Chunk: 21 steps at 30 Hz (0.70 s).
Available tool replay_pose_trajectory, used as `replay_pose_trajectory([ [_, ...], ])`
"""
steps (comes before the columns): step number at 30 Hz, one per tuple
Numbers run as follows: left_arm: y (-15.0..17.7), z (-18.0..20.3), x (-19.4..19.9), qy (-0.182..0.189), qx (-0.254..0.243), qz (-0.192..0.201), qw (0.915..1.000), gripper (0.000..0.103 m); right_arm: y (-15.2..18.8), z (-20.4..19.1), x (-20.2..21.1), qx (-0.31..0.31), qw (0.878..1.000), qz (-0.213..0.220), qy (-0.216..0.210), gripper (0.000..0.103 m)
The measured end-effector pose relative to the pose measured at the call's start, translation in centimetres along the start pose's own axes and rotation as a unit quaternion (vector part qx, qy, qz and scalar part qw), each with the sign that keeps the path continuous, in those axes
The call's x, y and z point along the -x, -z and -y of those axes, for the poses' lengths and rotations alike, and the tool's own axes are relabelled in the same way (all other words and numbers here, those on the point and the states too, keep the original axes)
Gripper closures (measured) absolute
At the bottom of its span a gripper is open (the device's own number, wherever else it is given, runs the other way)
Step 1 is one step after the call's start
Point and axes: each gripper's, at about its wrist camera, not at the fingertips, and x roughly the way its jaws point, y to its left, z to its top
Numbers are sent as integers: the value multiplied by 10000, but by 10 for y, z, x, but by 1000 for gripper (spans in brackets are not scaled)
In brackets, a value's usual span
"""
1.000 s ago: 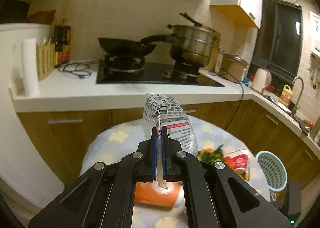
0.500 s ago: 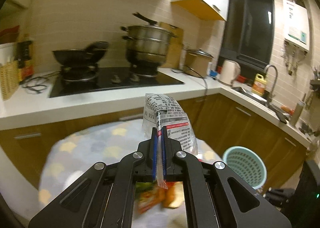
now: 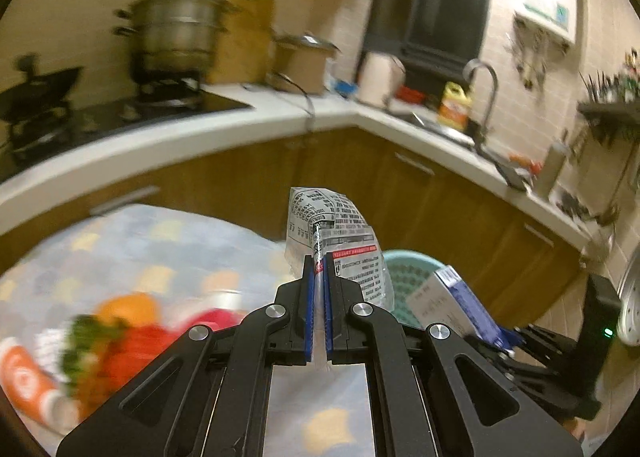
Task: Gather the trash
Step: 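Carry the plastic bag and milk carton over the blue wastebasket with both tools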
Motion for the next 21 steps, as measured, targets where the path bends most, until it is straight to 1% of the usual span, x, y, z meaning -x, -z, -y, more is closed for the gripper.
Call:
replay_pose_trajectory([
  [2,5,19,-27,128,-110,-221,9996,101,3,18,-19,-246,9991,-232,254,69],
  [4,11,38,-60,147,-239,-490,9984,101,8,39,-41,-509,9966,-495,425,69],
  [6,18,50,-90,202,-267,-725,9968,101,13,53,-55,-685,9942,-672,487,69],
  [8,22,57,-110,182,-286,-895,9954,101,16,63,-65,-833,9919,-791,538,69],
  [13,38,69,-148,176,-392,-1291,9907,99,16,76,-76,-1017,9887,-939,566,68],
  [14,41,70,-152,173,-414,-1354,9898,96,15,77,-78,-1051,9882,-960,568,68],
  [15,44,73,-157,163,-434,-1417,9888,88,12,75,-81,-1071,9878,-969,575,68],
  [16,46,74,-160,146,-446,-1473,9880,82,12,74,-83,-1103,9873,-986,583,68],
  [17,48,74,-161,123,-454,-1507,9875,71,13,74,-83,-1150,9867,-1018,538,66],
  [18,49,73,-162,81,-477,-1515,9873,65,15,77,-81,-1196,9865,-1014,469,62],
  [21,53,73,-162,46,-527,-1561,9863,65,15,74,-79,-1203,9867,-975,504,54],
])
